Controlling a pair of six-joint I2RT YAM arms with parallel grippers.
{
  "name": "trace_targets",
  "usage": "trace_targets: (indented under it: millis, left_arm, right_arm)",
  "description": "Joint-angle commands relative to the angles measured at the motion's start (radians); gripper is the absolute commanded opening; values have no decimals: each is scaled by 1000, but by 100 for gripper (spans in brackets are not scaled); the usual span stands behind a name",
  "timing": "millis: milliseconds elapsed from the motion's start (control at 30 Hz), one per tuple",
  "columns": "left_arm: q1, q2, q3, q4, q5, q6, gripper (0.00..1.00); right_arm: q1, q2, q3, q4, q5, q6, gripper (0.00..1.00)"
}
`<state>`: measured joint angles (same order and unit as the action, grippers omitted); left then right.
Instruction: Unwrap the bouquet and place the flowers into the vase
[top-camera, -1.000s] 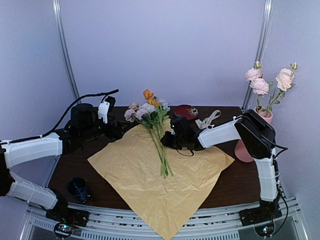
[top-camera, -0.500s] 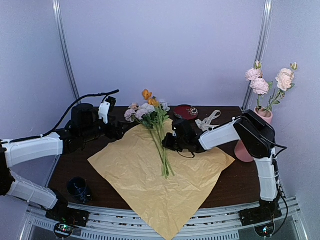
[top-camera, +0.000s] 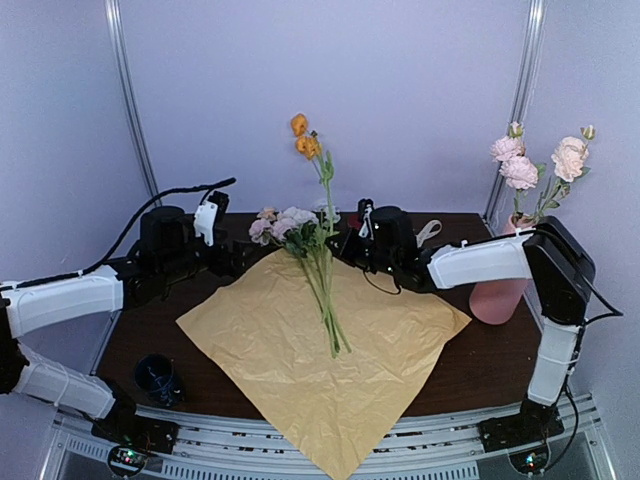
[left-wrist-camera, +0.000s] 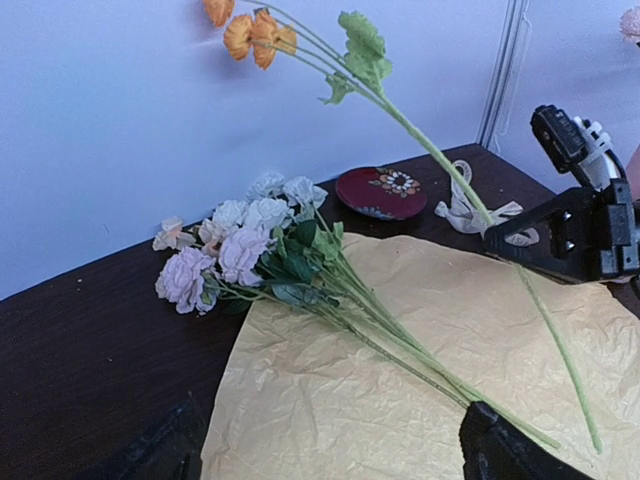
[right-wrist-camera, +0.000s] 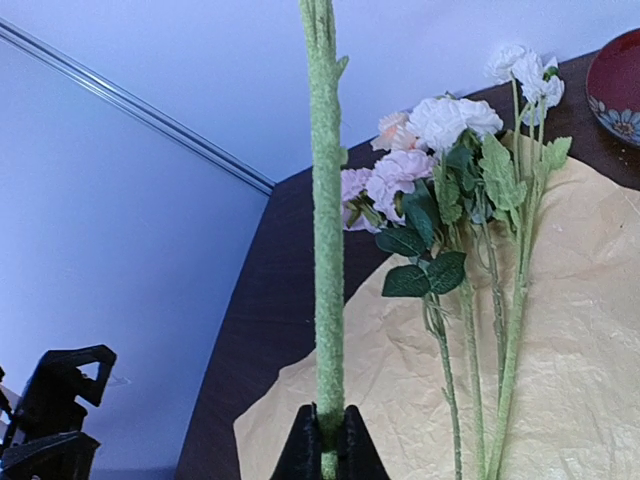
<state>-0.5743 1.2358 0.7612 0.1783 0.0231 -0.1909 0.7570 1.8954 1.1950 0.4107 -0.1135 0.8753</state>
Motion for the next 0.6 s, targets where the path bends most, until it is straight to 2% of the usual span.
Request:
trace_targets:
  millis: [0, 167, 300, 467, 567]
  left_arm:
    - [-1, -54, 7, 41, -10, 27, 92]
    - [-41, -134, -28, 103, 192, 60, 95]
    - [-149, -167, 17, 91, 280, 63, 97]
    - [-263, -152, 120, 104, 392, 5, 98]
    - [-292, -134, 158, 166, 500, -68, 98]
  right_arm:
    - [12, -98, -59, 123, -7, 13, 0]
    - [51, -241, -116, 200, -11, -6, 0]
    - [136, -394, -110, 180, 51, -161, 0]
    - [232, -542, -159, 247, 122, -254, 0]
    - [310, -603, -191, 301, 184, -338, 0]
